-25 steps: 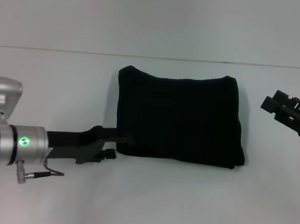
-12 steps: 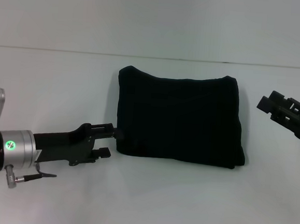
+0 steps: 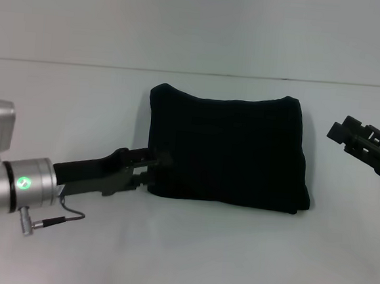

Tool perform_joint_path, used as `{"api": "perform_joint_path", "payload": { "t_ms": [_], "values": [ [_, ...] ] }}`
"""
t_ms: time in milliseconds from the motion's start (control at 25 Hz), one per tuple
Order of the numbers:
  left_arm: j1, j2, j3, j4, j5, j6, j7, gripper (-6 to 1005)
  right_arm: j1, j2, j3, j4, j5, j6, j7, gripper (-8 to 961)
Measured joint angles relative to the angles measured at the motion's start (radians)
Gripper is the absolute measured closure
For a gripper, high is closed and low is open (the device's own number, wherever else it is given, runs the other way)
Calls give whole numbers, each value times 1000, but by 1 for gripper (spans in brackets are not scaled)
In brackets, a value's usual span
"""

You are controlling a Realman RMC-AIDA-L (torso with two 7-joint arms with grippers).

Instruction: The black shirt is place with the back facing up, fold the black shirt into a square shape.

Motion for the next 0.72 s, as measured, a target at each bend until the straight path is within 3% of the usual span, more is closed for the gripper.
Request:
{"api": "perform_joint_path", "payload": {
  "t_ms": [200,480,720],
  "values": [
    [-9,2,41,4,11,-80,108,249,-1,-1,0,0,-3,5,2,251],
    [-1,5,49,-7,19,-125,21,252,-5,-1,0,7,0,5,3,252],
    [-38,8,71,-61,23,-147,4,260,-5,-1,1,11,2,4,3,250]
  ]
}}
